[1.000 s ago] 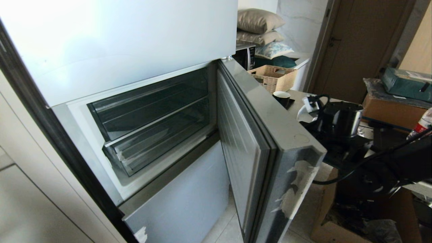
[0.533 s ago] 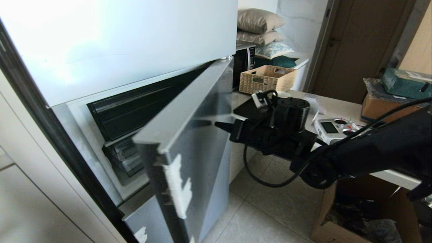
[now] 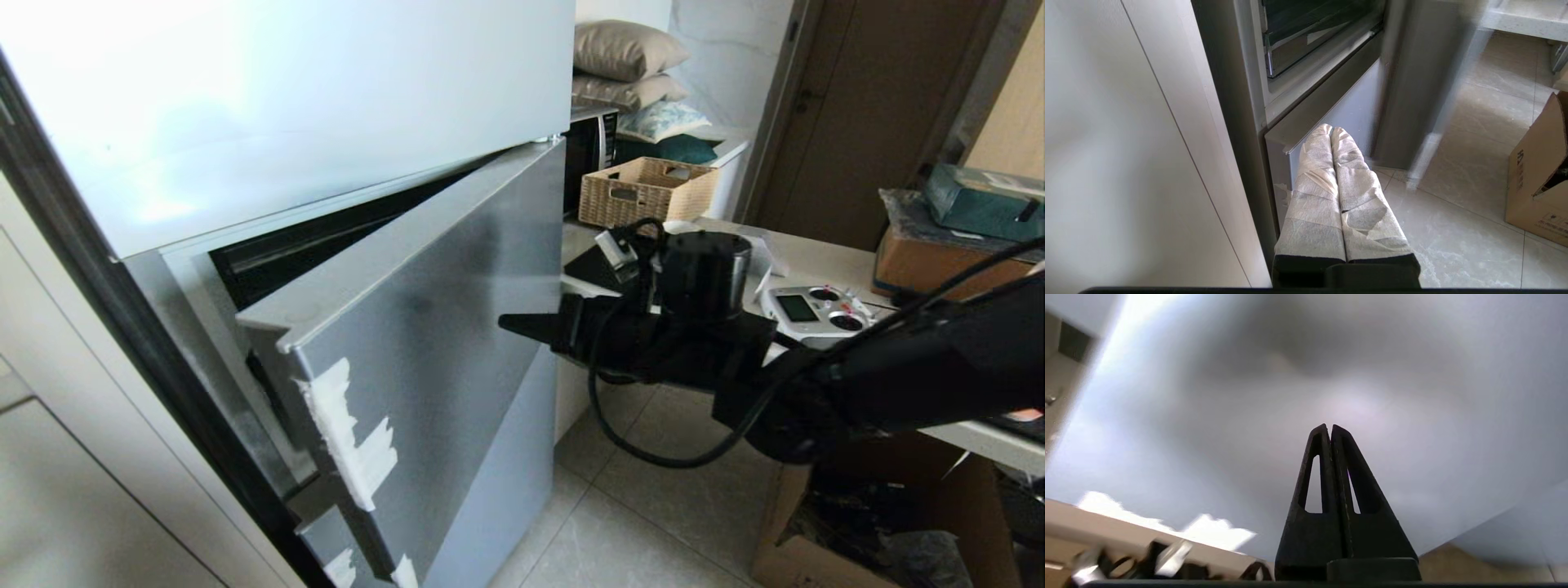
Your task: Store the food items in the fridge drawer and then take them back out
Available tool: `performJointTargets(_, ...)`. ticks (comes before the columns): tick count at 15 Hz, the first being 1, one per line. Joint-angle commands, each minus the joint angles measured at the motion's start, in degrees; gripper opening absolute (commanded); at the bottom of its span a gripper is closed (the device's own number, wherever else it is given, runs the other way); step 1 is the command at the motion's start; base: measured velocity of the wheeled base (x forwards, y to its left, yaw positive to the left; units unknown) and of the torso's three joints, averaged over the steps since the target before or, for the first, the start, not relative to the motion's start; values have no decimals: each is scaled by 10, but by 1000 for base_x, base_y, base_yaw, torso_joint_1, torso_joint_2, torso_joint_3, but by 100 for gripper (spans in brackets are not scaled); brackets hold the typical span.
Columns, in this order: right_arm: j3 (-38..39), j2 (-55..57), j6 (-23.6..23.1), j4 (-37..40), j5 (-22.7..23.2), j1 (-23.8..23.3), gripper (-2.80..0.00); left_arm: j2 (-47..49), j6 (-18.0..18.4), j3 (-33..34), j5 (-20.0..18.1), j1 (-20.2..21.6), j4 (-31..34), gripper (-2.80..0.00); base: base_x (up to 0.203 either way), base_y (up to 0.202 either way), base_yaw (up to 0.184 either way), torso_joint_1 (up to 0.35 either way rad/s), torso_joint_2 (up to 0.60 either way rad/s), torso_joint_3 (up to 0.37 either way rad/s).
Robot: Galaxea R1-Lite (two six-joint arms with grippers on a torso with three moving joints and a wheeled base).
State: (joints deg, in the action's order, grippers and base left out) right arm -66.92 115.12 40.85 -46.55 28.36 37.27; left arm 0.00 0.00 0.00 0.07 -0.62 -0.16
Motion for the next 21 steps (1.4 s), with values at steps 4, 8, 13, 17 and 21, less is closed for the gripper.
performJointTargets(4,16,-46,2,-2,56,1,-280,1,0,0,0,0,0,-280,0,0,0,0,0,0)
performJointTargets(8,-46,3,4,-3,99,9,-280,1,0,0,0,0,0,-280,0,0,0,0,0,0)
performJointTargets(13,-357,228,7,5,54,15,-280,1,0,0,0,0,0,-280,0,0,0,0,0,0)
performJointTargets(17,-458,310,8,25,-27,22,-280,1,0,0,0,0,0,-280,0,0,0,0,0,0)
performJointTargets(21,-433,261,42,33,-89,23,-280,1,0,0,0,0,0,-280,0,0,0,0,0,0)
